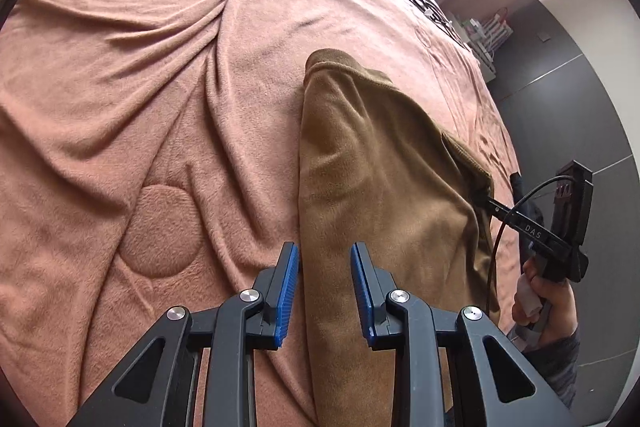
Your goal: Fold small clothes
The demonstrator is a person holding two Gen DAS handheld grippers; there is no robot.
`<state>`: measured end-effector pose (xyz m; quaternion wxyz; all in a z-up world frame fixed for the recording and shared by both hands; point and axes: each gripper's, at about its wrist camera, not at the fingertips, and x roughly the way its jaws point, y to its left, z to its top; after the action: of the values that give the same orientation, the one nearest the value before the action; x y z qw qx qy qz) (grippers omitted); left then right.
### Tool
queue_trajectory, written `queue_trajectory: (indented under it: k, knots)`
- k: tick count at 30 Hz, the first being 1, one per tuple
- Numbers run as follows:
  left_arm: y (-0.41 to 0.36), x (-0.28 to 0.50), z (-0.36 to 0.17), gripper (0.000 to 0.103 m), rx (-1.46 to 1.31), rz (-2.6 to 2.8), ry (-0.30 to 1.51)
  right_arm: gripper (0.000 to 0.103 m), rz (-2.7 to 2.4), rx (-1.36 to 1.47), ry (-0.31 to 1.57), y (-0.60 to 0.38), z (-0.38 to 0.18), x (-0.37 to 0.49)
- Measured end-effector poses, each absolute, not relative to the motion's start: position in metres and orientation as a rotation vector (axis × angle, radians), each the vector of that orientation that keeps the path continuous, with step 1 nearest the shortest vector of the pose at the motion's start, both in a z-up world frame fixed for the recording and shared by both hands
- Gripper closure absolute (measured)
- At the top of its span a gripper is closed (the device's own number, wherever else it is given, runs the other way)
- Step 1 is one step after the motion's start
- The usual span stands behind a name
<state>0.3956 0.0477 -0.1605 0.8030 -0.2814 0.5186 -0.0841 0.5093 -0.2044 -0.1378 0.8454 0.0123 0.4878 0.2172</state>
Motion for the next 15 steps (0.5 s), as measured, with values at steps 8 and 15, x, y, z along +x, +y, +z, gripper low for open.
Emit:
queue_trajectory:
  k: [8,15]
  knots:
    - [0.041,0.413,-0.166,0.074,-0.595,-0.187,1.124,0.099,0.443,0.035,1.012,-0.212,-0.124,0.504]
    - [0.039,0.439,-0.173,0.074,-0.524,-0.161,1.136,0.093,0.504,0.099,1.047,-0.217,-0.124,0.515]
